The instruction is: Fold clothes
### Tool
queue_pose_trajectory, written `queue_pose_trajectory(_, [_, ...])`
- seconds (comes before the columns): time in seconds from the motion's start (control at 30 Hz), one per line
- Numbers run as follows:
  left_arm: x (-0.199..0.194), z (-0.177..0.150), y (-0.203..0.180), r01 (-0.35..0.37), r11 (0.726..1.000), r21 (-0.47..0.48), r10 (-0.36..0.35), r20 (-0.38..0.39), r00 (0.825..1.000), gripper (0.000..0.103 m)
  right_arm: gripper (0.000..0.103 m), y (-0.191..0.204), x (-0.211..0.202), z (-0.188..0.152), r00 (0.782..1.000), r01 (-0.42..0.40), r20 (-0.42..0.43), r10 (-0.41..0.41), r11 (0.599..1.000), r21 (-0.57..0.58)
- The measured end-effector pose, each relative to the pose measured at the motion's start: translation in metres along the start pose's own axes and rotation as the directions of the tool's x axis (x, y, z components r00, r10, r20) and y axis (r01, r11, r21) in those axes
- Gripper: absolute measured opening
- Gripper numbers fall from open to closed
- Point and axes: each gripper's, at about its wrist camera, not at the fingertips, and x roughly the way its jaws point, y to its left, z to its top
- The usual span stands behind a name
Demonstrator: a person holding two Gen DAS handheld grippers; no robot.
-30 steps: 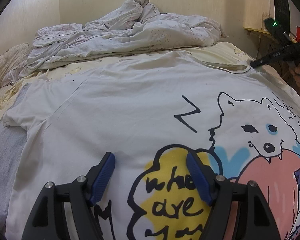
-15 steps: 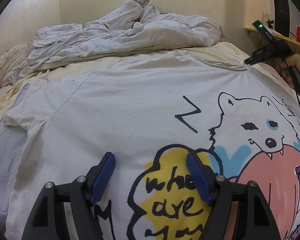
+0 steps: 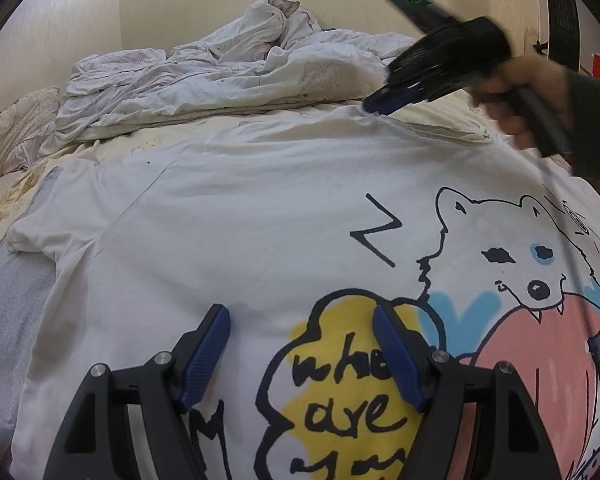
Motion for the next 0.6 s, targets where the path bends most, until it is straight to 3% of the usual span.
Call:
queue_pose_trajectory(0.13, [-0.001,0.0,0.001,0.003,1.0,-0.006,-0.003,0.008,1.0,0.075,0.028,-0.012,0.028,0.015,1.0,-0.005,-0.015,0.006,0.998,0.061])
queue_pose_trajectory(0.33, [-0.003,-0.001,0.002,0.003,1.0,-0.012,-0.003,0.016,1.0,0.075,0.036,-0.022,0.045,0.017,0.974,-0.191,-0.095,0.206,0.971,0.142])
queue_pose_trajectory(0.4, [-0.003,0.0,0.001,0.002,1.0,-0.011,-0.002,0.017,1.0,0.075,0.027,-0.009,0.043,0.014,0.985,-0.129,-0.112,0.134,0.99,0.05])
queue_pose_trajectory(0.43, [-0.003,0.0,0.001,0.002,1.0,-0.011,-0.002,0.017,1.0,0.075,0.009,-0.001,0.039,0.013,0.988,-0.113,-0.105,0.112,0.993,-0.01])
queue_pose_trajectory(0.47, [-0.003,0.0,0.001,0.002,1.0,-0.012,-0.001,0.018,1.0,0.075,0.003,0.006,0.036,0.011,0.988,-0.118,-0.106,0.113,0.992,-0.047])
queue_pose_trajectory(0.6, [-0.003,0.0,0.001,-0.003,1.0,-0.012,0.003,0.02,1.0,0.075,0.003,0.023,0.002,0.015,0.998,-0.047,0.034,0.053,0.988,-0.148])
